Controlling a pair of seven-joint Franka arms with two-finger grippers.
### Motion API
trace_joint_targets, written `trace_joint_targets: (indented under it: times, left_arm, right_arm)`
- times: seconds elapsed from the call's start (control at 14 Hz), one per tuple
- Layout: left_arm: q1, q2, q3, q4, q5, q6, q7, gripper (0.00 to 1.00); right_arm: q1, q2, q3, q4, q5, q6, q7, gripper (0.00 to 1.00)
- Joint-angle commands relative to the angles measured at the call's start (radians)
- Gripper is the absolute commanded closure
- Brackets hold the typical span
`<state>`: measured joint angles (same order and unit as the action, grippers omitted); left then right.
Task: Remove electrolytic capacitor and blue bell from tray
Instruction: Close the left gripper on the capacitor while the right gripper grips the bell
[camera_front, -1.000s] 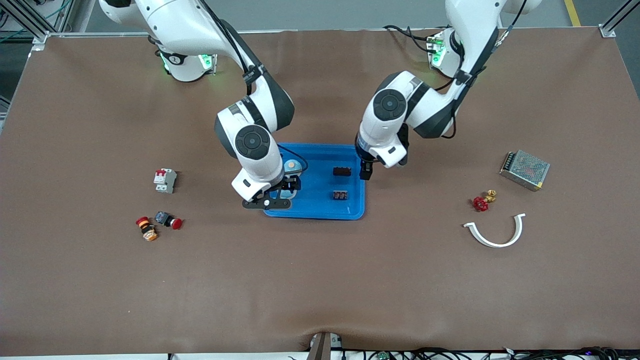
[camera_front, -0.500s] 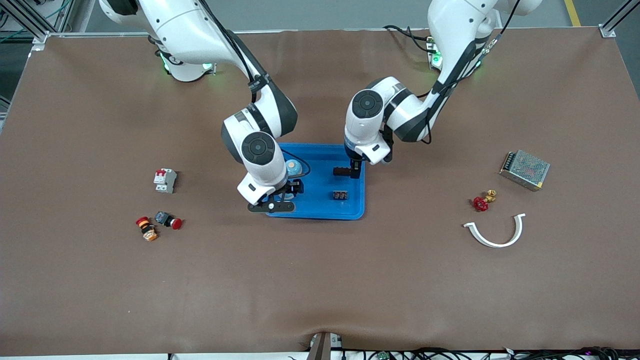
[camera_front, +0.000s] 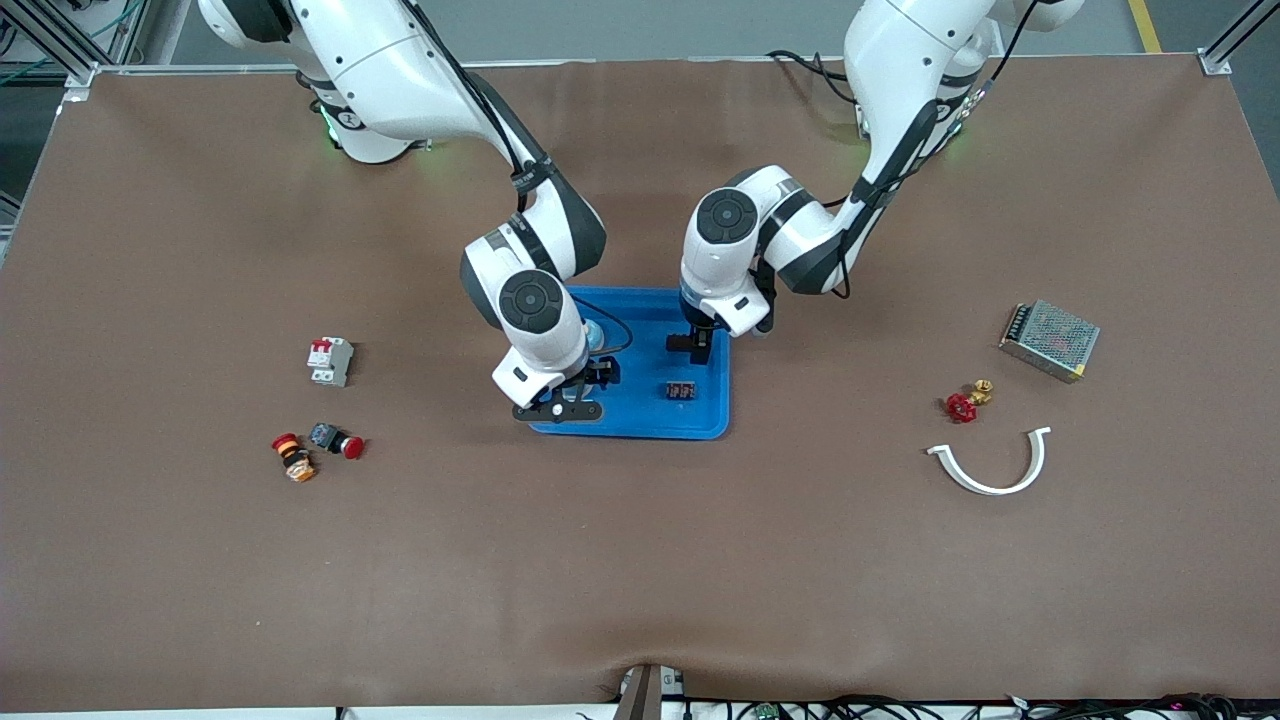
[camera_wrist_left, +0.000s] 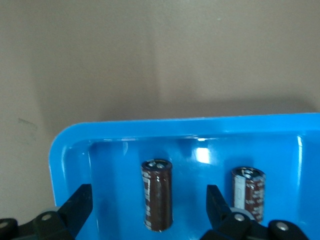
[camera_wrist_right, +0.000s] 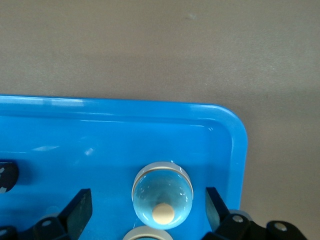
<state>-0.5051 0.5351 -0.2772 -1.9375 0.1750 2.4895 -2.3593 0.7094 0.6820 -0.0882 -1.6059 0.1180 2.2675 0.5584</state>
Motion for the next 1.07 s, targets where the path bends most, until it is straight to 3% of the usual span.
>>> trace_joint_targets:
  times: [0.0, 1.0]
  left_arm:
    - [-0.013, 0.045, 0.007, 0.058, 0.029, 0.006, -0.021, 0.0]
    - [-0.038, 0.124, 0.016, 0.121, 0.084, 0.008, -0.037, 0.0]
  right_arm:
    - [0.019, 0.005, -0.007, -0.022, 0.02, 0.03, -0.015, 0.0]
    - [0.021, 0.019, -0.007, -0.062, 0.016, 0.061, -0.015, 0.0]
